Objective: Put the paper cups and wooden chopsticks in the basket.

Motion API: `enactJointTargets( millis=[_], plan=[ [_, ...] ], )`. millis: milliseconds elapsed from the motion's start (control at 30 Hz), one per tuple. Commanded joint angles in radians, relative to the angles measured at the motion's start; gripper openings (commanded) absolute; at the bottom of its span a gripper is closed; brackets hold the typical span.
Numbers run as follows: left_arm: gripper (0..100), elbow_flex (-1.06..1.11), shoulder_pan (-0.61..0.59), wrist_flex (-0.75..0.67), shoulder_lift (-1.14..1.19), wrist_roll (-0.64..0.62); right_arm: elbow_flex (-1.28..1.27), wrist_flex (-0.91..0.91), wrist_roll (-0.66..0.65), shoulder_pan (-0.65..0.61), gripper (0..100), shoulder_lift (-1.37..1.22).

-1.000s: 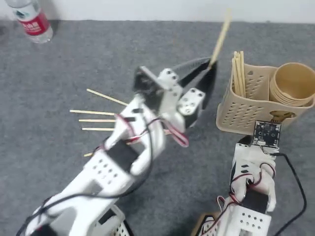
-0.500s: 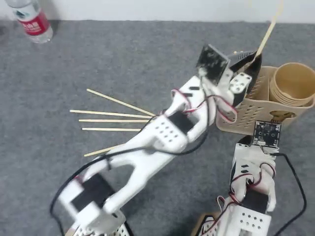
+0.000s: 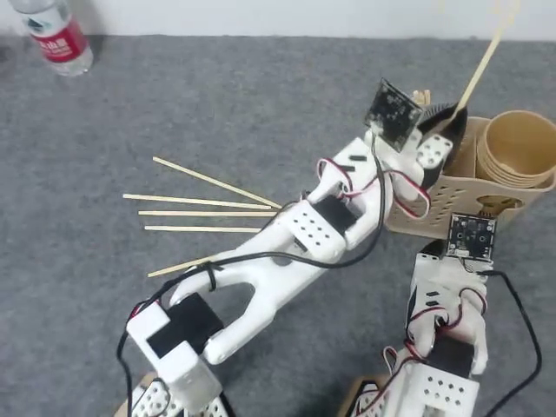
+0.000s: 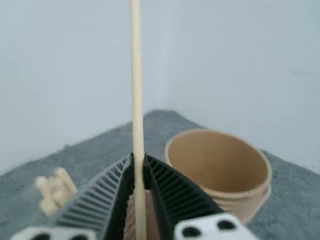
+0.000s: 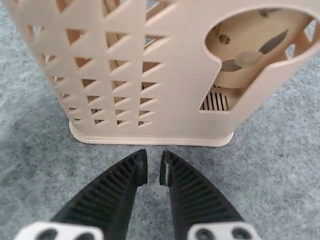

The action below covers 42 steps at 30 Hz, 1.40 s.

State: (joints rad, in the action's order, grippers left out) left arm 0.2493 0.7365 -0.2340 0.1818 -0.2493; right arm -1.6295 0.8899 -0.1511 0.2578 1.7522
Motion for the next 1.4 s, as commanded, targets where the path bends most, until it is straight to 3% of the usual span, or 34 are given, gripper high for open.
enactJointTargets(
  millis=[0, 300, 733, 833, 1133, 1367],
  plan=[
    [1, 0.058, 0.035, -0.021, -0.058, -0.005, 0.006, -0.024, -0.014, 0.008, 5.8, 0.01],
    [1, 0.108, 0.034, -0.026, -0.06, 0.0, 0.006, -0.024, -0.014, 0.008, 5.8, 0.01],
    [1, 0.163, 0.04, -0.018, -0.008, 0.115, 0.006, -0.024, -0.014, 0.008, 5.8, 0.01],
    [2, 0.163, 0.041, 0.035, -0.008, 0.175, 0.006, -0.024, -0.014, 0.008, 5.8, 0.01],
    [5, 0.16, 0.043, 0.061, -0.012, 0.19, 0.005, -0.036, -0.014, 0.008, 5.8, 0.01],
    [13, 0.159, 0.028, 0.206, -0.126, 0.169, 0.005, -0.036, -0.014, 0.008, 5.8, 0.01]
  ],
)
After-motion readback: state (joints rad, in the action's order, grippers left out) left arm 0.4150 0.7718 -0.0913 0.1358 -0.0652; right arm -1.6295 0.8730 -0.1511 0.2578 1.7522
